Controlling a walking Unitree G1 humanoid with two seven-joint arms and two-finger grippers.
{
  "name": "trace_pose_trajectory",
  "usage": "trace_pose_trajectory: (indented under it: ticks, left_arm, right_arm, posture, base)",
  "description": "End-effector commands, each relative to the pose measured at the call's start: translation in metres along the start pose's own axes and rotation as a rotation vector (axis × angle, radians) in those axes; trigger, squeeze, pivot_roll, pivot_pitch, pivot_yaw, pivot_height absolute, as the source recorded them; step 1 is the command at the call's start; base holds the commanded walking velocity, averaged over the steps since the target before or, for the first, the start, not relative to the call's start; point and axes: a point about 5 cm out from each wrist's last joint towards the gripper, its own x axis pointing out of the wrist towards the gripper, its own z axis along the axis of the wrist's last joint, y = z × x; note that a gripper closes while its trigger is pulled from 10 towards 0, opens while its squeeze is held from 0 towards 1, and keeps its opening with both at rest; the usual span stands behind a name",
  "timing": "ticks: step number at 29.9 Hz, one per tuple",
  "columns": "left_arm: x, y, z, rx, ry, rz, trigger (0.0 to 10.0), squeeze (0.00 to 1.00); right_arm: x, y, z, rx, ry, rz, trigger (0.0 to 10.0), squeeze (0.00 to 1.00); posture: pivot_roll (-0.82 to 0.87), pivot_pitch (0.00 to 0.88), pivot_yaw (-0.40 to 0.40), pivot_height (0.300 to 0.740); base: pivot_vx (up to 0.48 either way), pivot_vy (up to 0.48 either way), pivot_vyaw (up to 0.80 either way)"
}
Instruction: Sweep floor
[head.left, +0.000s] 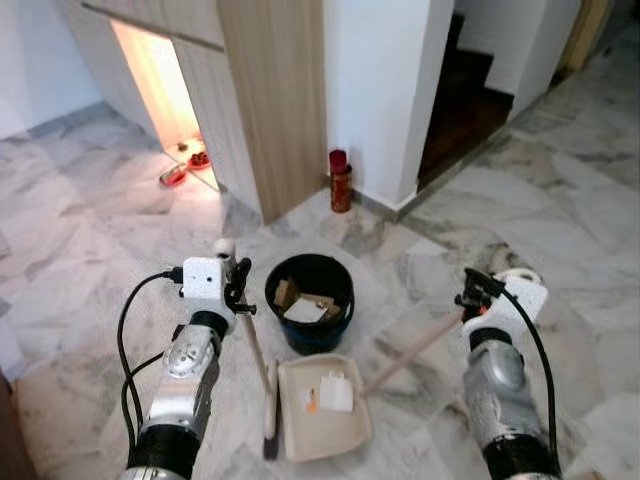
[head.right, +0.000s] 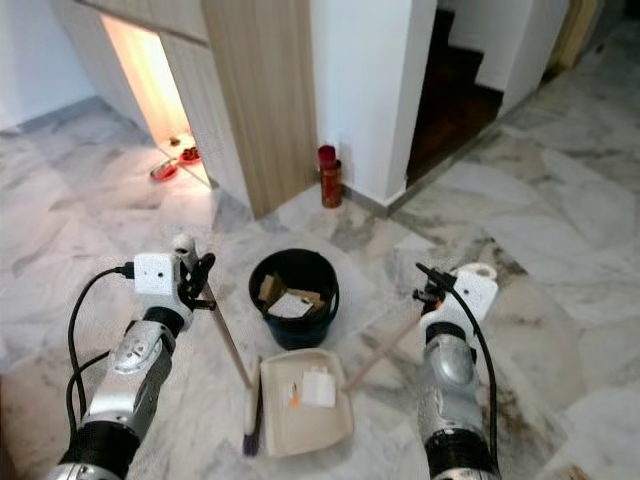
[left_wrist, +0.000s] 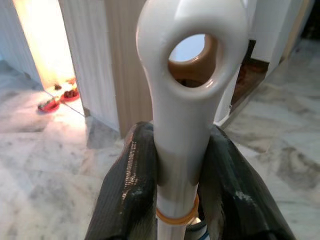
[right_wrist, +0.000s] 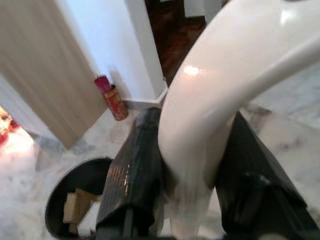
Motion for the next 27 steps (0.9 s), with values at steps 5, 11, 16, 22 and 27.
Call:
trace_pose_trajectory:
  ticks: [5, 11, 16, 22, 27]
  left_arm:
    - [0.003, 0.008, 0.007, 0.031, -0.03, 0.011, 10.0, 0.0]
    - [0.004, 0.011, 0.008, 0.039, -0.033, 0.016, 10.0, 0.0]
    - [0.004, 0.013, 0.008, 0.046, -0.031, 0.015, 10.0, 0.0]
    - [0.004, 0.014, 0.008, 0.054, -0.027, 0.018, 10.0, 0.0]
    - [0.005, 0.014, 0.008, 0.052, -0.026, 0.013, 10.0, 0.0]
  right_arm:
    - [0.005, 0.012, 0.017, 0.026, -0.07, 0.031, 10.0, 0.0]
    - [0.004, 0.013, 0.03, 0.012, -0.146, 0.024, 10.0, 0.0]
    - [0.005, 0.013, 0.036, -0.007, -0.179, 0.016, 10.0, 0.0]
    - [-0.002, 0.015, 0.059, -0.058, -0.296, 0.043, 10.0, 0.0]
    - [-0.012, 0.017, 0.074, -0.063, -0.347, 0.051, 10.0, 0.0]
  posture:
    - [-0.07, 0.0, 0.034, 0.74]
    - [-0.06, 0.0, 0.038, 0.74]
    - [-0.06, 0.0, 0.038, 0.74]
    - [-0.06, 0.0, 0.043, 0.74]
    - [-0.06, 0.0, 0.045, 0.74]
  base:
    - [0.0, 0.26, 0.0]
    - [0.0, 0.0, 0.0]
    - [0.0, 0.0, 0.0]
    - [0.0, 0.0, 0.0]
    - [0.0, 0.0, 0.0]
